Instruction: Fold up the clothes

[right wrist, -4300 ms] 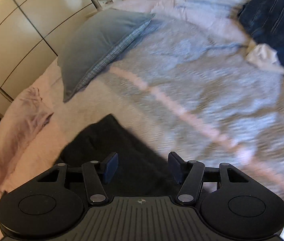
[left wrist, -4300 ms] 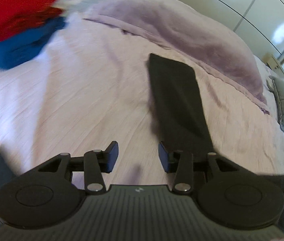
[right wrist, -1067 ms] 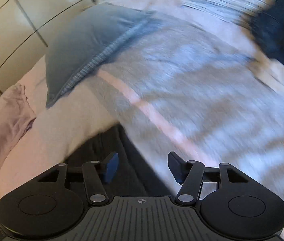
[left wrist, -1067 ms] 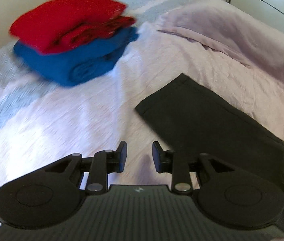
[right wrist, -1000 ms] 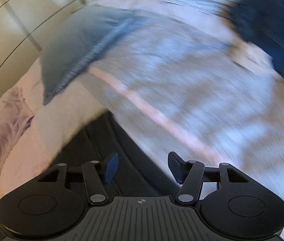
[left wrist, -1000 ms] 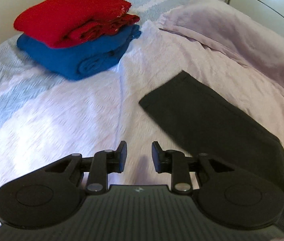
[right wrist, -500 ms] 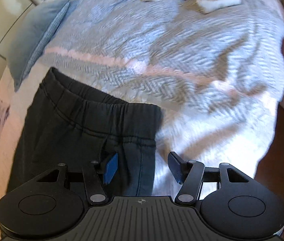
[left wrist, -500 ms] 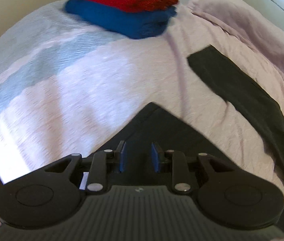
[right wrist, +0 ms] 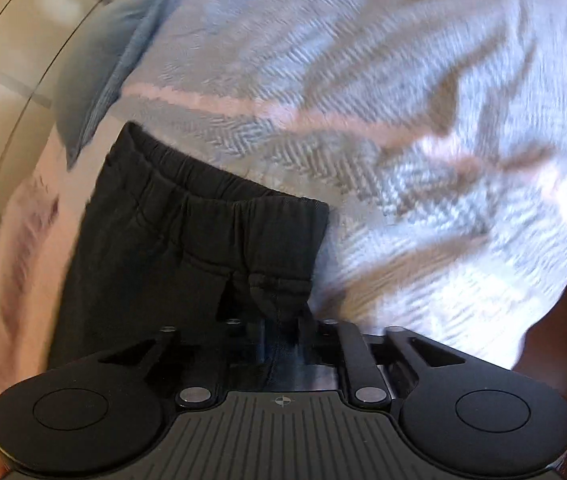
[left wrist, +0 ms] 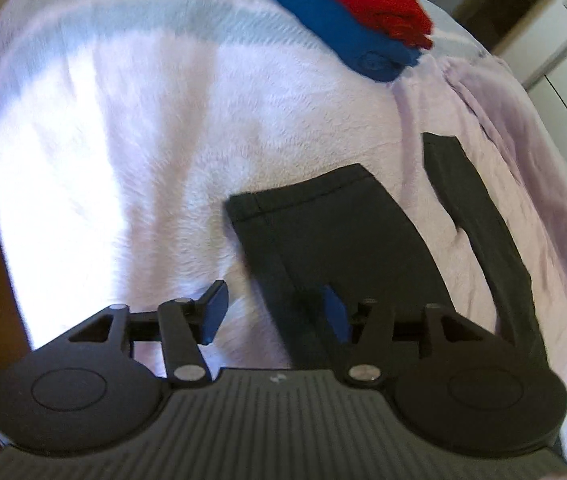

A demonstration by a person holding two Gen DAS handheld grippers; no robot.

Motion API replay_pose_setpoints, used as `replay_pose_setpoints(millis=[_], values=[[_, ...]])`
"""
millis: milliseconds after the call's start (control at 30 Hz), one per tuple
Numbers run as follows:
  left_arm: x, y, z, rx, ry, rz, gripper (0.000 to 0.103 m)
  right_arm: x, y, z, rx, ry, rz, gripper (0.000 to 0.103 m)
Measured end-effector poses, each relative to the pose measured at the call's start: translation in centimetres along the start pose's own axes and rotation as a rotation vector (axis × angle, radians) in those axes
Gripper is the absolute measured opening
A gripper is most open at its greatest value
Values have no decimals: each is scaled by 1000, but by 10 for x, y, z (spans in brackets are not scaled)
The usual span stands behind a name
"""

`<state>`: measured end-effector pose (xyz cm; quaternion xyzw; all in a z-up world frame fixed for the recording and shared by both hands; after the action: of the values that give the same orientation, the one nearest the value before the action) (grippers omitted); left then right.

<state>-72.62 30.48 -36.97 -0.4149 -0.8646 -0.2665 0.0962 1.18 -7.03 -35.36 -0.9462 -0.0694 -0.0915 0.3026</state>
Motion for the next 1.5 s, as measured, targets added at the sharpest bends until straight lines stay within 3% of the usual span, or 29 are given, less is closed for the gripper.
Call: replay_pose_setpoints(millis=[67,133,167,200,267,367,467,533,633,667,733,767,833,900,933,1000,1100,1167,1200,1300,1367,1433,1500], values=[[1,6,16,-1,-6,16,69,4,-2,3,44,-4,20,54],[6,14,20,19,9,54,46,5,-6,9,18,-12,-2,53],[9,20,21,16,15,74,16,6,-9,11,-7,-19,-3,27],[14,24,20,9,6,88,7,7,-12,12,-37,-26,3,14],[29,40,14,-47,-22,106,7,12,-24,5,-53,-18,35,10],[55,83,-9,-153,13,190,6,24,-58,-17,23,22,22,6],[89,135,-58,-334,126,202,6,47,-120,-52,202,99,-65,6],[108,151,-102,-462,235,182,6,61,-163,-80,369,159,-135,6],[119,129,-151,-499,388,160,6,64,-189,-114,568,226,-225,6],[116,110,-149,-465,376,134,7,61,-182,-117,587,231,-228,6],[98,72,-125,-366,301,121,8,51,-148,-108,549,211,-191,6],[82,56,-104,-304,242,143,9,43,-123,-92,477,178,-162,6],[48,25,-57,-165,117,182,8,25,-69,-53,290,101,-97,6],[21,11,-29,-72,79,217,9,11,-13,-16,77,29,0,6],[8,4,-16,-28,64,235,9,5,9,-3,11,1,37,6],[-7,-4,-5,17,67,248,9,1,18,-2,18,0,19,6],[2,-8,-25,-17,112,236,9,8,-1,-21,59,17,-97,6],[7,3,-40,-54,193,305,10,11,-7,-35,113,38,-137,6],[4,4,-38,-31,199,335,10,11,-9,-40,127,52,-161,6],[-6,5,-26,61,196,422,11,-3,-4,-18,14,-7,-228,9],[-5,0,-25,57,172,379,12,-9,12,0,-11,-44,-130,11],[-3,-5,-23,48,145,328,13,-9,14,4,0,-46,-75,21],[6,-4,-21,-2,121,259,28,-7,13,7,3,-52,-64,25]])
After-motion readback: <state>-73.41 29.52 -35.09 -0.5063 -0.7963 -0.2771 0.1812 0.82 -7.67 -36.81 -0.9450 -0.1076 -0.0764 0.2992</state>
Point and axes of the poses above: each gripper's, at about its wrist camera, not at the fingertips, and z roughly the way its jaws point, y to its right, x to its top, the point moved 4 cm from there along z, roughly the way its jaws point, and after that the axes turned 1 degree about -z, right-handed, at the moved point
